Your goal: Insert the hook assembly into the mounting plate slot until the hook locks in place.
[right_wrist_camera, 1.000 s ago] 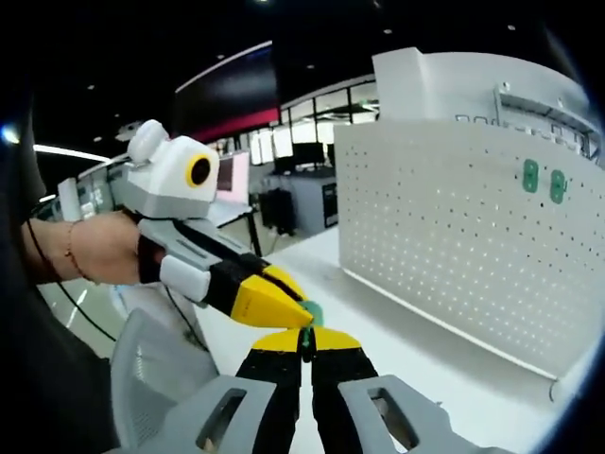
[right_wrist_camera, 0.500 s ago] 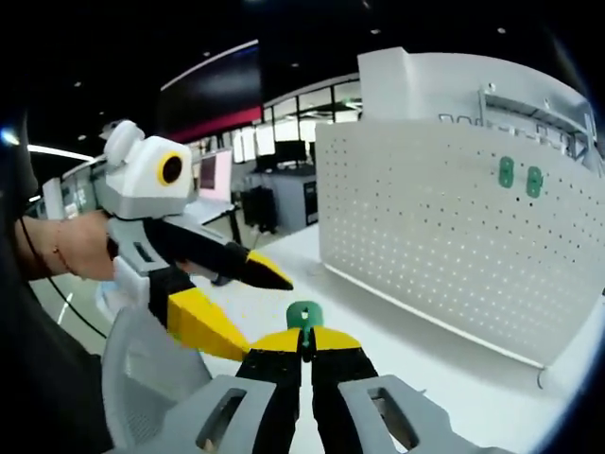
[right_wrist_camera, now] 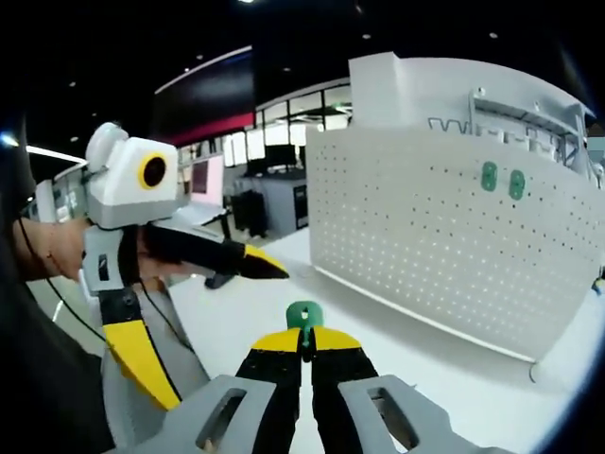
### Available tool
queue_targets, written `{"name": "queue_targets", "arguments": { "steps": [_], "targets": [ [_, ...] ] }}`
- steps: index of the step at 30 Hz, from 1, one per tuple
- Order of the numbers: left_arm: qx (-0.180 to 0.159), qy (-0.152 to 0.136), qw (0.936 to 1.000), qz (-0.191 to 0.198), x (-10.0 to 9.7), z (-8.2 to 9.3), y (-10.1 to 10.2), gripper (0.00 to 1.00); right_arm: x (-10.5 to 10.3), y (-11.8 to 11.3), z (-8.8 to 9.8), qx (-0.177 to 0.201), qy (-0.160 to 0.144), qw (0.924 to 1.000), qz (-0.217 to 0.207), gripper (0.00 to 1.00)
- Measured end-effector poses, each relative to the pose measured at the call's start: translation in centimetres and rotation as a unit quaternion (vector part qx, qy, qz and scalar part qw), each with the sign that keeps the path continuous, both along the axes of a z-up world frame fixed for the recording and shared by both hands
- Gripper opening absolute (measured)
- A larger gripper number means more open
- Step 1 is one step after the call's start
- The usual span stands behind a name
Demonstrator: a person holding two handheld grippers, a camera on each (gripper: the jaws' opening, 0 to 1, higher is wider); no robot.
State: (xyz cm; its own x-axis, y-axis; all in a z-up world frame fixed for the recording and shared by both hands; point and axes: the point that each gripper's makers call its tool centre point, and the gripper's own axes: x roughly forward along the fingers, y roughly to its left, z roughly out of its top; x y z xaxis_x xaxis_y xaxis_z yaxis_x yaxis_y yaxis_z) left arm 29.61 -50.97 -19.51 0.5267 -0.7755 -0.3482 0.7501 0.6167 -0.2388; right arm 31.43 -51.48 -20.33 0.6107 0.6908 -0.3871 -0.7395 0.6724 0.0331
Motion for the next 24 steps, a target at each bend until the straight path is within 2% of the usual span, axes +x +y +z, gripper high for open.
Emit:
{"name": "queue_targets", "arguments": {
  "steps": [3,5,11,14,16,18,20,24],
  "targets": [
    [0.001,-0.007,1.0000,0.002,-0.1,0.3,0.0,1.00,0.1,0.0,0.2,0.004,-0.003,1.0000,-0.004,0.00],
    [0.000,-0.023,0.9997,0.011,0.2,0.8,0.2,1.00,0.6,-0.3,0.6,0.009,-0.011,0.9998,-0.015,0.00],
    [0.000,-0.047,0.9986,0.027,0.7,2.1,0.8,1.00,3.3,-2.3,3.6,0.026,-0.072,0.9940,-0.077,0.00],
    [0.001,-0.051,0.9982,0.033,0.9,2.3,1.1,1.00,4.8,-3.8,4.9,0.028,-0.099,0.9884,-0.111,0.00],
    [-0.001,-0.049,0.9982,0.034,1.0,2.4,1.3,1.00,6.0,-5.5,6.3,0.034,-0.134,0.9780,-0.156,0.00],
    [-0.004,-0.046,0.9983,0.037,1.1,2.5,1.5,1.00,7.0,-7.2,7.5,0.010,-0.174,0.9663,-0.189,0.00],
    [-0.002,-0.049,0.9979,0.043,1.4,2.6,1.8,1.00,7.7,-8.2,8.3,0.022,-0.186,0.9593,-0.212,0.00],
    [-0.002,-0.047,0.9977,0.050,1.8,2.6,2.2,1.00,9.3,-9.2,8.3,0.016,-0.185,0.9582,-0.218,0.00]
  ]
}}
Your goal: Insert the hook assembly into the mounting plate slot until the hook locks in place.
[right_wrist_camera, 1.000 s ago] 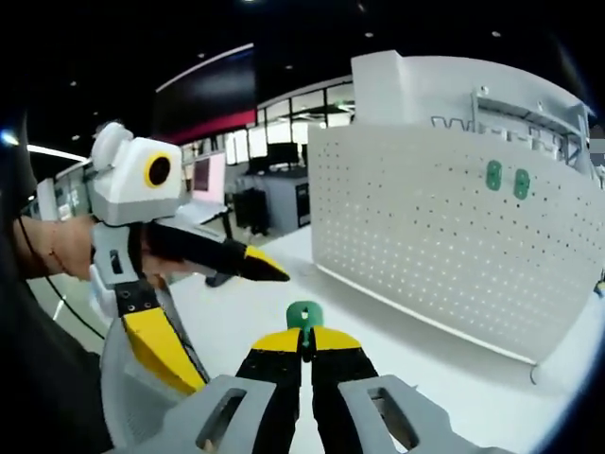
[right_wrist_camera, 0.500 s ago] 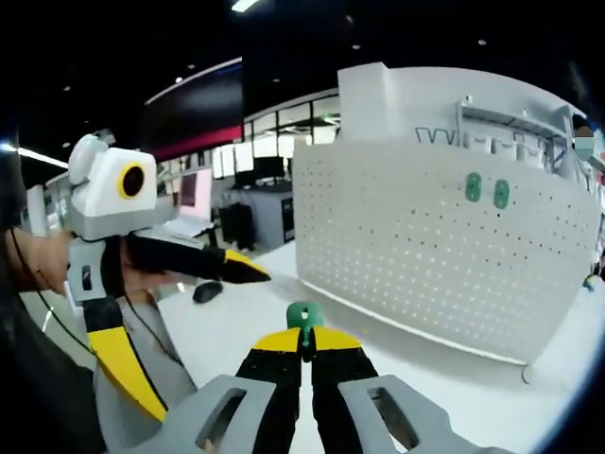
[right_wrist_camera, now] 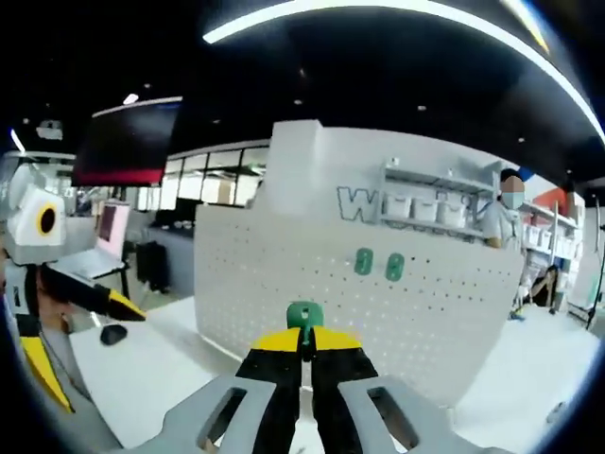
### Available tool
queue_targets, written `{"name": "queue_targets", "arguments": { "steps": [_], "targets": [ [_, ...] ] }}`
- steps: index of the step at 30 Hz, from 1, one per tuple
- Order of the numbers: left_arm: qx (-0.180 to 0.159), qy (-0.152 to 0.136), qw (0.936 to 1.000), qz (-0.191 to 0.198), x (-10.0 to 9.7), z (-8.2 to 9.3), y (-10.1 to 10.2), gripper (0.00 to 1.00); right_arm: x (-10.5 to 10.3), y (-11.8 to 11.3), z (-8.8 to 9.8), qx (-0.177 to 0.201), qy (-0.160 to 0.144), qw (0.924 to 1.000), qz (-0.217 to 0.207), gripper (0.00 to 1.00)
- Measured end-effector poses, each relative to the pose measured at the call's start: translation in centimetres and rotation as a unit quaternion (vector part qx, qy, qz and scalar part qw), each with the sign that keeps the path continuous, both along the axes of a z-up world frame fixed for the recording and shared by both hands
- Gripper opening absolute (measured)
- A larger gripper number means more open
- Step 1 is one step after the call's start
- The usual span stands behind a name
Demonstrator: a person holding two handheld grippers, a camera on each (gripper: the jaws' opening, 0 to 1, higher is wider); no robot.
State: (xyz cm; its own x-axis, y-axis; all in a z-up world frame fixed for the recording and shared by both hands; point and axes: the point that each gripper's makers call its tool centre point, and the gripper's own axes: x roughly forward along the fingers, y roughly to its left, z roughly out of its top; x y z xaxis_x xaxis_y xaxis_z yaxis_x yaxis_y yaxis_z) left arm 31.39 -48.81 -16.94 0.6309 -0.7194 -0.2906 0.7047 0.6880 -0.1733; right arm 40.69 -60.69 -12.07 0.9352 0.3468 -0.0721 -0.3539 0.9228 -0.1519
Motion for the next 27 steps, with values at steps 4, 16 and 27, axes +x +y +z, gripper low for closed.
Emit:
{"name": "queue_targets", "arguments": {
  "steps": [4,16,27],
  "targets": [
    [0.002,0.001,1.0000,0.004,0.4,-0.1,0.3,1.00,1.5,-1.2,0.4,0.000,-0.005,0.9998,-0.018,0.00],
    [-0.004,0.013,0.9995,0.027,1.4,-0.6,1.5,1.00,6.4,-5.2,1.6,-0.002,-0.023,0.9972,-0.072,0.00],
    [-0.001,0.019,0.9992,0.034,1.6,-1.1,1.9,1.00,10.1,-9.0,2.1,-0.001,-0.022,0.9939,-0.108,0.00]
  ]
}}
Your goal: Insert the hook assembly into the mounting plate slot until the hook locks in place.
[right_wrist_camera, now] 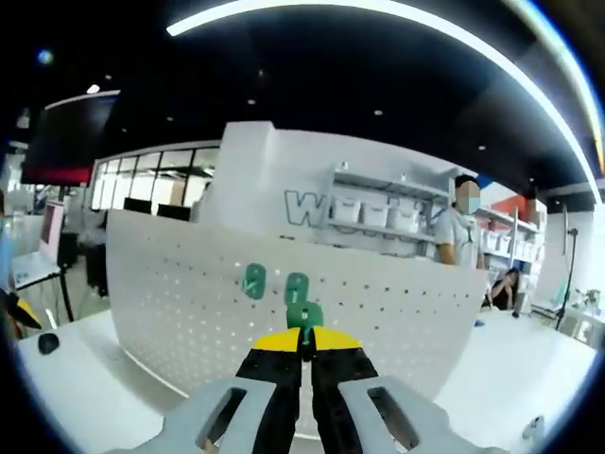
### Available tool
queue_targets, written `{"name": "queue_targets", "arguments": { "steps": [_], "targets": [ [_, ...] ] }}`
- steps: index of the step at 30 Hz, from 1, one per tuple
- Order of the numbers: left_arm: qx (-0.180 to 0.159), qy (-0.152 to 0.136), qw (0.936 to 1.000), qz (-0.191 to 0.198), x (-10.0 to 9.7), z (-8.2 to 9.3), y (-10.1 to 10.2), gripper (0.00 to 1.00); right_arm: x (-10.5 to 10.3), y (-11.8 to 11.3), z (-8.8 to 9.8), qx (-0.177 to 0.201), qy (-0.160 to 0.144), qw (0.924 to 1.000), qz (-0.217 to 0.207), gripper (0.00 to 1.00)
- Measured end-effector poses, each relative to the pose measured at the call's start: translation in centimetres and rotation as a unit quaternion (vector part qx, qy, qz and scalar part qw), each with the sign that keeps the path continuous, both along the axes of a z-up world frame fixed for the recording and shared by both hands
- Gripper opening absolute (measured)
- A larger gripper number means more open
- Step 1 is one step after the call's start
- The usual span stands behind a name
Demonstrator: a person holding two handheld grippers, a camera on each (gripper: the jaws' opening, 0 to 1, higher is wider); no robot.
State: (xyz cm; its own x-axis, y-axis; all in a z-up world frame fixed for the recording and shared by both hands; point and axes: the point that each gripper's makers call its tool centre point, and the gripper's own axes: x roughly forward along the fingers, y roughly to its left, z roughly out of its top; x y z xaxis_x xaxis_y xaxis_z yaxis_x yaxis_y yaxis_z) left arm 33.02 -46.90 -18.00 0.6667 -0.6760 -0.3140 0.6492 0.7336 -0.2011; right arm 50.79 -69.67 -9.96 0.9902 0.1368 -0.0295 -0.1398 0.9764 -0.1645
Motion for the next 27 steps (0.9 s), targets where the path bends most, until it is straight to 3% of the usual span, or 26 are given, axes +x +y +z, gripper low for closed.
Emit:
{"name": "queue_targets", "arguments": {
  "steps": [11,27],
  "targets": [
    [0.006,0.010,0.9999,0.010,0.5,-0.7,0.5,1.00,3.2,-1.5,0.5,0.046,-0.010,0.9987,-0.020,0.00],
    [0.008,0.016,0.9998,0.013,1.4,-1.0,0.9,1.00,6.6,-2.2,1.3,0.065,-0.024,0.9971,-0.030,0.00]
  ]
}}
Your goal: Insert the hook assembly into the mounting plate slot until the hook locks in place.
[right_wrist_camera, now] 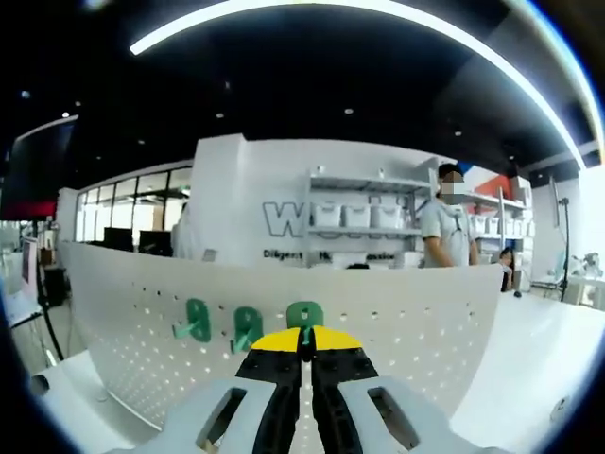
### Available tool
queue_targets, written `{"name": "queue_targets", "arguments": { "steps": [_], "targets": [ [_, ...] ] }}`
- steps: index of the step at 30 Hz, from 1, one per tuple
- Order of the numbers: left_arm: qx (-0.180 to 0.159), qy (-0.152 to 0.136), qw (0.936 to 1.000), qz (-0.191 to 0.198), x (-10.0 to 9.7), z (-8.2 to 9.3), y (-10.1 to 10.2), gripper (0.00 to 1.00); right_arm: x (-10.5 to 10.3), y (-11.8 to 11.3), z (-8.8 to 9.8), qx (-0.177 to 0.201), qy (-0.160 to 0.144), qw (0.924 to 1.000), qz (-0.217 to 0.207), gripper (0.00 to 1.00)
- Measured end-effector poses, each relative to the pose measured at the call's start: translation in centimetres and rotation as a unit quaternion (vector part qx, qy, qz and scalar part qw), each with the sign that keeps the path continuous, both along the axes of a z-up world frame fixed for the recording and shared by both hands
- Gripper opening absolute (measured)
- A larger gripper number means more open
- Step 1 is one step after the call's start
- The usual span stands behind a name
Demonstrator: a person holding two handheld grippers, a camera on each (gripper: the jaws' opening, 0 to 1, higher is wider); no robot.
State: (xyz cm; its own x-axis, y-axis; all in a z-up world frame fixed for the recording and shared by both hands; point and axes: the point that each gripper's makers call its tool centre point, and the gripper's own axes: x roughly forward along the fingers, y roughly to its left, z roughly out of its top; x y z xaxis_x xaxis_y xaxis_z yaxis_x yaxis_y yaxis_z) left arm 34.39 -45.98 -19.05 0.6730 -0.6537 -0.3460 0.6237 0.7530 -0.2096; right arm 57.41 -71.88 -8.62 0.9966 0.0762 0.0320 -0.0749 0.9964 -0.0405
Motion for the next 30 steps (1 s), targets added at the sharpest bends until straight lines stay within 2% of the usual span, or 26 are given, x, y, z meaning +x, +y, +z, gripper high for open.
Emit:
{"name": "queue_targets", "arguments": {
  "steps": [3,23,30],
  "targets": [
    [-0.001,0.003,1.0000,-0.002,0.1,-0.2,-0.1,1.00,0.5,0.0,0.1,0.013,-0.003,0.9999,0.001,0.00],
    [-0.005,0.016,0.9999,0.001,0.5,-0.8,0.1,1.00,1.7,-0.2,-0.5,0.009,-0.005,0.9999,-0.002,0.00],
    [-0.005,0.017,0.9999,-0.001,0.6,-0.8,0.0,1.00,2.3,-0.4,-1.7,0.016,0.008,0.9998,-0.003,0.00]
  ]
}}
